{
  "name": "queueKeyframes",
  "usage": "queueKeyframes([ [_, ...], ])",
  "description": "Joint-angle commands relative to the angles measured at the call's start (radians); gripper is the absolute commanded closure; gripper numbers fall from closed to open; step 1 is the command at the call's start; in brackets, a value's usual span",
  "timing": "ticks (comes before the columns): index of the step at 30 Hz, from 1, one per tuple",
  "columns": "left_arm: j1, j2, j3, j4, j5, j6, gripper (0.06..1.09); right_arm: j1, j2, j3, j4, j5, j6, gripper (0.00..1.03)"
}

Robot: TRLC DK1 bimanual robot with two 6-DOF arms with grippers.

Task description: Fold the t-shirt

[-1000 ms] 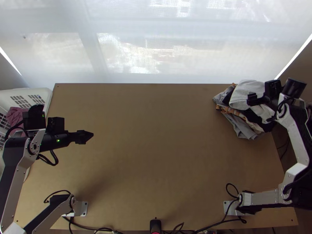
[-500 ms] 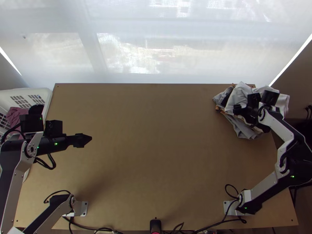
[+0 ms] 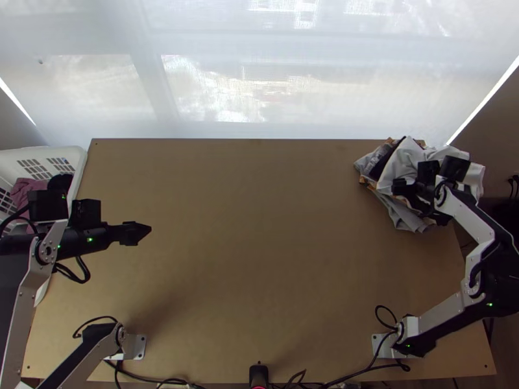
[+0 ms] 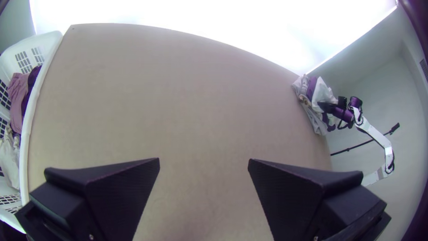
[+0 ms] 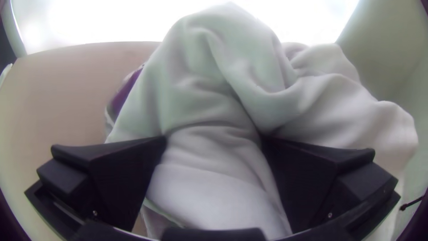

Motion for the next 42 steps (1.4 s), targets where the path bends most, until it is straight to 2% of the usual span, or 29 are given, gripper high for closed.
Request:
queueKeyframes([
  [1, 0.004, -0.029, 0.012, 0.033, -0.005, -0.003, 0.11, 0.030, -0.223, 0.037, -0.004, -0.009, 0.024, 0.05],
  [8, 0.004, -0.092, -0.011, 0.038, -0.013, 0.043, 0.11, 0.113, -0.381, 0.109, -0.059, -0.009, 0.078, 0.05],
  [11, 0.004, -0.134, -0.019, 0.046, -0.057, 0.063, 0.11, 0.174, -0.485, 0.098, -0.052, -0.006, 0.072, 0.05],
  [14, 0.006, -0.206, -0.064, 0.125, -0.122, 0.066, 0.11, 0.228, -0.594, 0.046, -0.050, -0.005, 0.073, 0.05],
  [22, 0.043, -0.408, -0.294, 0.359, -0.248, 0.076, 0.11, 0.352, -0.957, -0.276, -0.107, 0.014, 0.182, 0.05],
  [25, 0.070, -0.552, -0.409, 0.481, -0.288, 0.072, 0.11, 0.404, -1.102, -0.388, -0.127, 0.058, 0.164, 0.05],
  [28, 0.081, -0.723, -0.519, 0.598, -0.326, 0.069, 0.11, 0.416, -1.191, -0.483, -0.156, 0.097, 0.200, 0.05],
  [32, 0.092, -0.962, -0.682, 0.744, -0.350, 0.072, 0.11, 0.421, -1.427, -0.707, -0.039, 0.181, 0.222, 0.05],
  [34, 0.099, -0.936, -0.679, 0.698, -0.366, 0.067, 0.11, 0.427, -1.497, -0.784, -0.047, 0.230, 0.216, 0.05],
  [36, 0.107, -0.956, -0.726, 0.722, -0.366, 0.072, 0.11, 0.430, -1.562, -0.847, -0.050, 0.239, 0.161, 0.05],
  [38, 0.107, -0.953, -0.751, 0.704, -0.366, 0.072, 0.11, 0.430, -1.606, -0.905, -0.030, 0.288, 0.144, 0.05],
  [39, 0.106, -0.954, -0.766, 0.708, -0.364, 0.072, 0.11, 0.430, -1.632, -0.927, -0.030, 0.299, 0.158, 0.05],
  [42, 0.102, -0.953, -0.800, 0.701, -0.363, 0.061, 0.11, 0.435, -1.731, -0.954, -0.004, 0.299, 0.282, 0.05],
])
